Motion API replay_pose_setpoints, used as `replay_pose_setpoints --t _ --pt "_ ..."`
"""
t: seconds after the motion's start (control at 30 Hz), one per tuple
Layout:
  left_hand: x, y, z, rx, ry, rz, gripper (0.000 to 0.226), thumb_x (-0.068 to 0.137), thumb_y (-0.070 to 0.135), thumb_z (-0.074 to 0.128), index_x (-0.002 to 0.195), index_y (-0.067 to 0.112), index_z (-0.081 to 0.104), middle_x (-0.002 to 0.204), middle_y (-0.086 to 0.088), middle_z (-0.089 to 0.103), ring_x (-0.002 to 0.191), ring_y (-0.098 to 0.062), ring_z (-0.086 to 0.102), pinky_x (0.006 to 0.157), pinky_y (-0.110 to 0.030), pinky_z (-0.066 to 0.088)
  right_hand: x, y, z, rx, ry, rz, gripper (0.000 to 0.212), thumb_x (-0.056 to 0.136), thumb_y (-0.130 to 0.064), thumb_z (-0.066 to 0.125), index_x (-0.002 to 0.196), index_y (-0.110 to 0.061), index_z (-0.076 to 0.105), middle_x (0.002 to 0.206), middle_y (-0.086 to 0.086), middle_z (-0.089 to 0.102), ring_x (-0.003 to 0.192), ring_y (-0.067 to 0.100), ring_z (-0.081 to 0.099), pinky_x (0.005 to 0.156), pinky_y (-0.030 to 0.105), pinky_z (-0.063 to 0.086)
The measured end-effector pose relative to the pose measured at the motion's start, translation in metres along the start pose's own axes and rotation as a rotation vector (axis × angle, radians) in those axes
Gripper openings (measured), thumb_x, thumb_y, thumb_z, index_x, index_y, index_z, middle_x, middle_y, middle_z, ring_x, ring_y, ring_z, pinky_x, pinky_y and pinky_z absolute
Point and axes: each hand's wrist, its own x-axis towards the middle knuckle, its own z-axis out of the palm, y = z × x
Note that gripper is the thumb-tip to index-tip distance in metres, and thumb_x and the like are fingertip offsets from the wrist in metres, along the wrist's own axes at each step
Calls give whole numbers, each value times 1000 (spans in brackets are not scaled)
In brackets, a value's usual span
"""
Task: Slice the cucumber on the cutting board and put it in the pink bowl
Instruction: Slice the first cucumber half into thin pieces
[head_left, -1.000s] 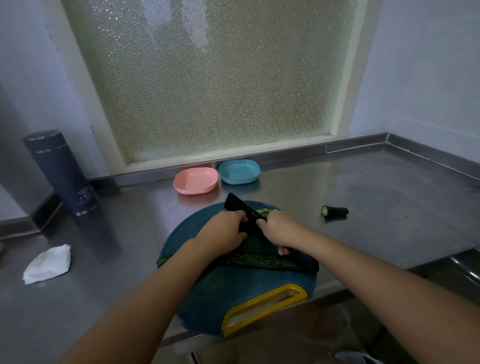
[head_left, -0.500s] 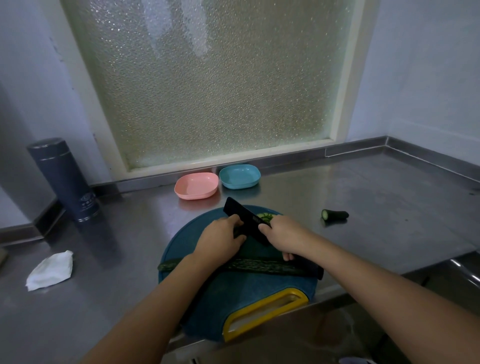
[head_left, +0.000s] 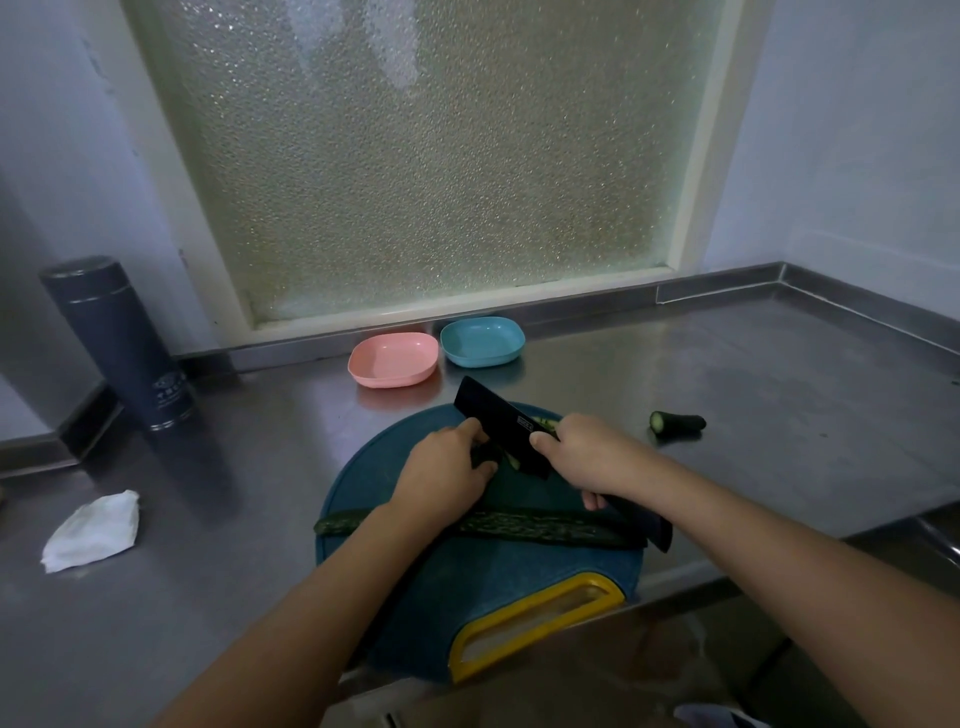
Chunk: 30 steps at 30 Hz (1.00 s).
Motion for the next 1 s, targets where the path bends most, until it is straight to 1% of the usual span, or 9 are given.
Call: replay_pose_setpoints --t 0.17,0.3,0.4,0.53,0.6,0.7,0.77,0.9,1.0 --pt "0 -1 0 5 0 0 33 86 30 60 117 20 53 112 -2 62 102 -18 57 87 -35 49 0 2 0 -11 13 -12 46 102 -38 30 107 0 55 50 11 57 36 16 52 37 19 39" --pt "0 -1 1 21 5 6 32 87 31 60 115 20 53 111 -2 62 101 -18 57 84 -33 48 0 0 1 -26 16 -19 44 102 -38 29 95 -2 54 46 9 55 36 16 51 37 19 38" --pt "0 -2 0 24 -1 16 32 87 31 60 116 20 53 112 -2 62 102 -17 57 84 -32 48 2 1 0 -19 -7 -17 45 102 -38 30 100 0 55 49 10 56 37 17 53 37 20 38" --pt "1 -3 -1 25 -24 37 32 87 30 60 116 18 54 114 -1 62 103 -17 57 86 -31 48 6 -2 -1 -30 -11 -20 42 102 -38 30 98 -3 53 53 12 58 38 17 54 38 20 39" --pt "1 -3 -2 30 -25 45 31 87 30 60 115 18 54 113 -2 62 101 -18 57 85 -32 48 8 -8 3 -56 -17 -5 48 102 -37 29 103 4 55 49 12 57 37 17 52 41 22 41" --pt "0 -3 -1 31 -13 38 31 86 29 61 114 17 55 112 -4 62 102 -19 57 86 -34 48 12 -15 15 -77 -11 13 49 103 -35 30 113 6 54 41 9 53 28 14 49 41 23 43" --pt "-1 -3 0 19 -2 21 31 86 29 62 114 17 55 113 -3 62 102 -19 57 86 -34 48 13 -16 20 -59 11 15 46 103 -35 30 116 2 54 47 9 53 25 12 46 44 23 46" --pt "-2 -3 2 6 8 1 31 85 30 63 113 18 56 114 -3 62 103 -19 58 87 -36 49 12 -7 22 -65 7 45 57 102 -40 28 103 7 60 49 11 57 37 18 53 45 23 44" --pt "-1 -3 1 16 1 6 32 86 31 62 114 19 55 115 -2 61 103 -18 57 87 -35 48 9 0 17 -67 3 47 54 102 -39 29 100 6 58 50 11 58 35 17 52 38 20 38"
